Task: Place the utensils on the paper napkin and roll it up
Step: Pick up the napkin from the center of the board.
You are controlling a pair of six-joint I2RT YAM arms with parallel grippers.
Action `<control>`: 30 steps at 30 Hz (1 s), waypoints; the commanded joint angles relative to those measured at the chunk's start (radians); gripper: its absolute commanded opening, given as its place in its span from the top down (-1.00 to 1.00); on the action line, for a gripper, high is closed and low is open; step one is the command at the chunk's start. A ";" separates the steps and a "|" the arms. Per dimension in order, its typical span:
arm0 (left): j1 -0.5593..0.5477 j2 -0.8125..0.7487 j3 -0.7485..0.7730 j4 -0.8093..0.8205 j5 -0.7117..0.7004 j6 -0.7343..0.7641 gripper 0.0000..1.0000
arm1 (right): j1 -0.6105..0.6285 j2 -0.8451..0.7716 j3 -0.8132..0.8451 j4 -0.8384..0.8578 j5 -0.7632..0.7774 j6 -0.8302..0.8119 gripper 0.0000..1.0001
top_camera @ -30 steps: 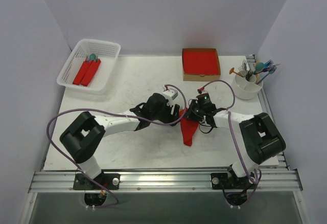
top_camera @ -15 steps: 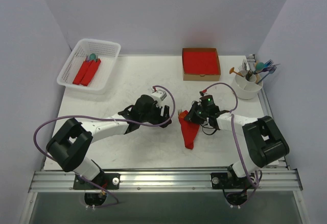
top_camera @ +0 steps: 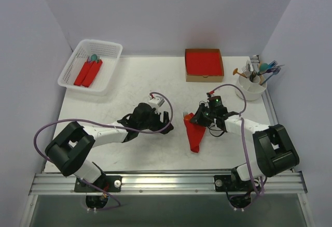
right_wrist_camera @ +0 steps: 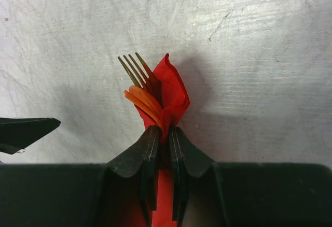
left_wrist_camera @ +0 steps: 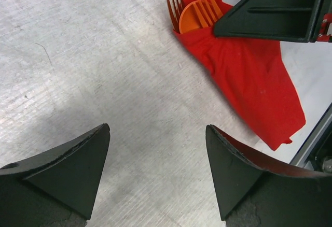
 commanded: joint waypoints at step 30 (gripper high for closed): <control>0.018 -0.124 0.167 0.188 0.132 -0.135 -0.74 | -0.002 -0.290 0.199 0.045 -0.017 0.085 1.00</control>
